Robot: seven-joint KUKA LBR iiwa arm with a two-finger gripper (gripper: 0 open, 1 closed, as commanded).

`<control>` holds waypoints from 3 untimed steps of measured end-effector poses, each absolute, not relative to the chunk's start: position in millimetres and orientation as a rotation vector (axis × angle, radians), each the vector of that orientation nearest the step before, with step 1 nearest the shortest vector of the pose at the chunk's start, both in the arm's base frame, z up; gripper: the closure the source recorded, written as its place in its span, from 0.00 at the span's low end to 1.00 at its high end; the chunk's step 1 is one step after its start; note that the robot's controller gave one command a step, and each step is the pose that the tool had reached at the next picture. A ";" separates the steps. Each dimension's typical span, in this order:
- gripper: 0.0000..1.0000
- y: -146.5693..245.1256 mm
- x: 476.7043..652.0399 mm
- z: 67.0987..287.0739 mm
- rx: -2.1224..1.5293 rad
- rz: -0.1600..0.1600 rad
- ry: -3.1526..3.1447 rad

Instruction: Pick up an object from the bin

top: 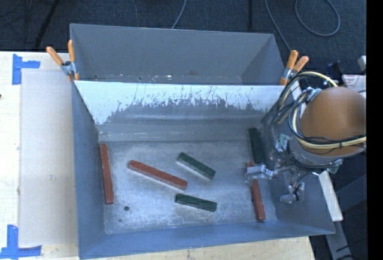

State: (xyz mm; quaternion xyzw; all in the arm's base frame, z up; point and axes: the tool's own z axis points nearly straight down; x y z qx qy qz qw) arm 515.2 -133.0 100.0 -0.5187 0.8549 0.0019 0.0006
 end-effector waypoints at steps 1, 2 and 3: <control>0.00 -121.5 506.9 99.0 -1.804 0.005 2.574; 0.00 -115.5 502.0 68.5 -1.808 0.013 2.566; 0.00 -112.5 502.4 68.4 -1.811 0.008 2.564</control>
Offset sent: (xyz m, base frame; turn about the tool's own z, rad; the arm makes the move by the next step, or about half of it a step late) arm -0.0077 0.0113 0.0000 -0.1364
